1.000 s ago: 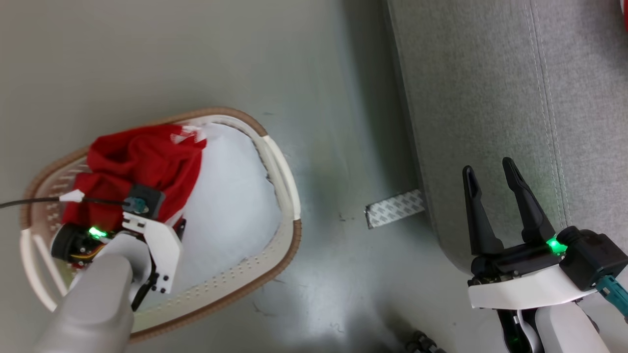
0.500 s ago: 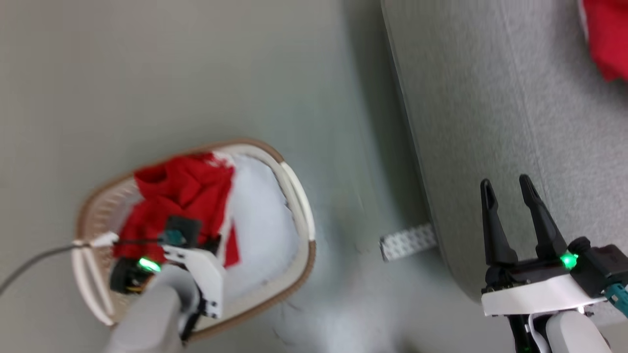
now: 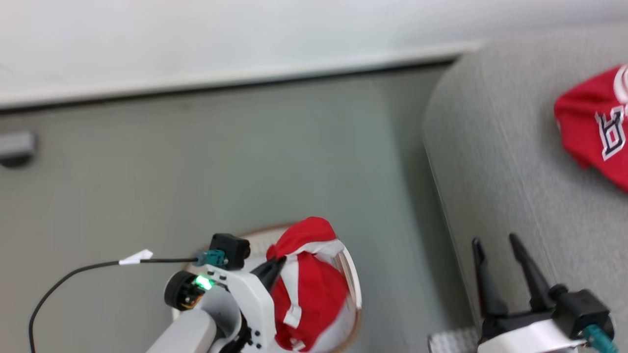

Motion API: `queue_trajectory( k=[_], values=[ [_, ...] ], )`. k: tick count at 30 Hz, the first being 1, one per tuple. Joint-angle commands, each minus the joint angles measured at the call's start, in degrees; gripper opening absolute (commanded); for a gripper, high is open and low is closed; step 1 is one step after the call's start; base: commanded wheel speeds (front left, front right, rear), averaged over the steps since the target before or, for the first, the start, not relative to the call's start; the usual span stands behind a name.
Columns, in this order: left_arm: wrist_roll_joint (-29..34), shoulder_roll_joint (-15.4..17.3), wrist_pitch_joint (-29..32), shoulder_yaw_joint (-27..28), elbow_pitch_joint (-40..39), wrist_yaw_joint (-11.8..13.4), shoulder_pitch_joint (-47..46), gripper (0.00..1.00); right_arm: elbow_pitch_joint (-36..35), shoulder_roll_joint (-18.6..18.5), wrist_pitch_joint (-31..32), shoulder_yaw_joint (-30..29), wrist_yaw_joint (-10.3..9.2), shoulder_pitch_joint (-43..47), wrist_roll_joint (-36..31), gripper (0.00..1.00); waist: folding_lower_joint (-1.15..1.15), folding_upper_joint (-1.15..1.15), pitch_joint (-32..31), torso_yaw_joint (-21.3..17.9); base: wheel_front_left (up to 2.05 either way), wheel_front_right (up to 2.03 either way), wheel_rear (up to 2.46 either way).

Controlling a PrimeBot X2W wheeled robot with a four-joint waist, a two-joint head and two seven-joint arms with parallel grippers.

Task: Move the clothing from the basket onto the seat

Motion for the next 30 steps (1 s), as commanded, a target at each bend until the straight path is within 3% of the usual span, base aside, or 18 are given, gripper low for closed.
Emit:
queue_trajectory(
  k=[1,8,15,20,30],
  values=[
    [-0.66,0.33,0.45,-0.13,-1.06,-0.03,1.38,0.00,0.11,-0.15,0.03,0.22,-0.12,1.04,-0.66,1.00,0.02,0.00,-6.58,3.68,0.00,0.00,0.00],
    [-2.80,3.97,7.94,0.00,-17.97,2.37,7.02,0.00,0.72,-0.40,0.03,5.48,-0.12,3.69,-2.77,1.00,0.02,0.00,-12.55,3.46,0.00,0.00,0.00],
    [-4.25,6.23,13.22,0.93,-30.44,5.63,10.06,0.00,0.91,-3.79,0.23,14.71,-0.12,3.26,-1.41,1.00,0.02,0.00,-16.16,2.96,0.00,0.00,0.00],
    [-4.30,6.21,14.38,1.35,-33.90,7.70,10.87,0.00,-0.90,-5.83,2.13,22.60,-0.12,1.67,3.38,1.00,0.02,0.00,-16.79,2.99,0.00,0.00,0.00],
    [-3.43,4.62,15.11,-0.51,-35.60,8.44,10.02,0.00,-2.98,-4.81,6.04,33.97,-0.12,-0.79,12.02,1.00,0.02,0.00,-16.88,3.36,0.00,0.00,0.00]
  ],
)
